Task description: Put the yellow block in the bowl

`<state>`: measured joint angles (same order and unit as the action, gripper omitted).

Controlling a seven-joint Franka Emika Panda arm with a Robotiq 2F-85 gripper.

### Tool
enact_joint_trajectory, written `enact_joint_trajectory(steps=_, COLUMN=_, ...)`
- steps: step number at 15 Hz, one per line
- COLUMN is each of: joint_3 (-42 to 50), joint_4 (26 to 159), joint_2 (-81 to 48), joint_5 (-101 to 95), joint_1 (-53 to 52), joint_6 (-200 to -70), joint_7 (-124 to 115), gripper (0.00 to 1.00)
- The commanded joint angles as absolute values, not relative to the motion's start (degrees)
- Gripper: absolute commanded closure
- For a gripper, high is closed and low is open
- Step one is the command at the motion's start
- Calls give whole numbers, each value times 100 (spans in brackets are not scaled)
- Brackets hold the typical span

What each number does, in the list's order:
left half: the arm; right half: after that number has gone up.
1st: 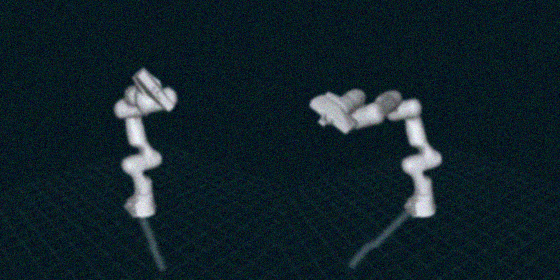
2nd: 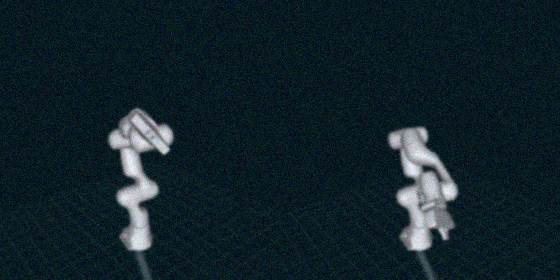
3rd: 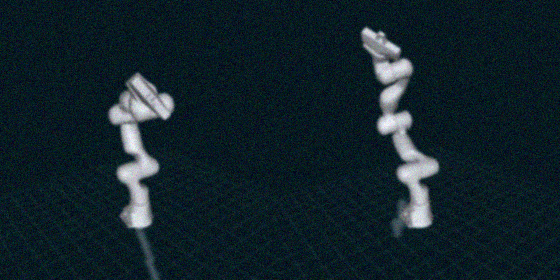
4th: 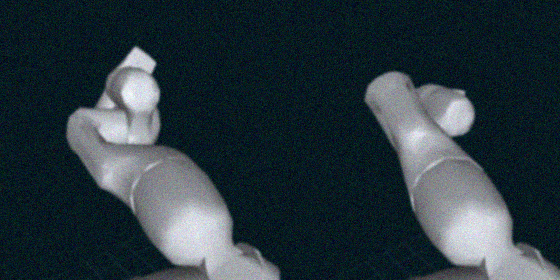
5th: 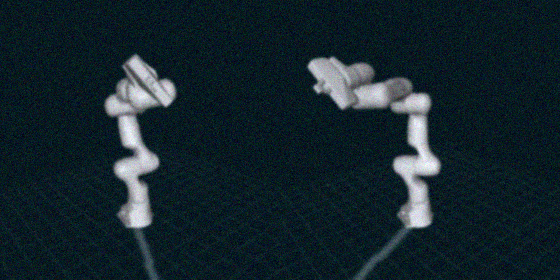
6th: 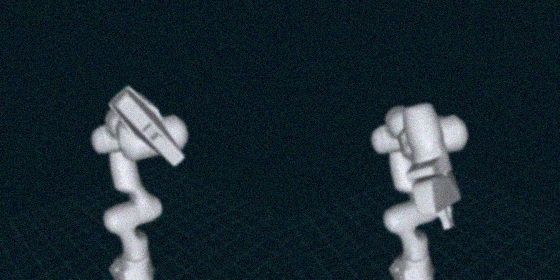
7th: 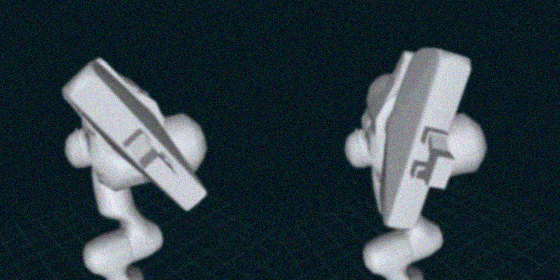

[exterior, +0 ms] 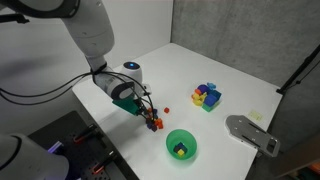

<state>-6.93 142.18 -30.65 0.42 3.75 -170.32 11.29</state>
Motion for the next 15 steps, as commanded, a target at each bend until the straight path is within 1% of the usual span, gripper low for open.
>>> enact_joint_trajectory(steps=1, joint_3=-576, joint_4=14616, joint_2=-2065, joint_5=-10, joint_1=593, joint_6=-16666, joint_7=1082, gripper=90)
enact_joint_trajectory(steps=6, joint_3=87, joint_4=14807, joint_2=-1280, joint_5=-98, joint_1=829, joint_6=-16290, joint_7=1162, gripper=90)
enact_joint_trajectory(steps=11, joint_3=955, joint_4=14522, joint_2=-1244, joint_5=-377, joint_1=1101, joint_6=-16155, joint_7=1075, gripper=90)
enact_joint_trajectory(steps=15, joint_3=1358, joint_4=14175, joint_2=-1397, joint_5=-491, joint_1=1249, joint_6=-16121, joint_7=945, gripper=90)
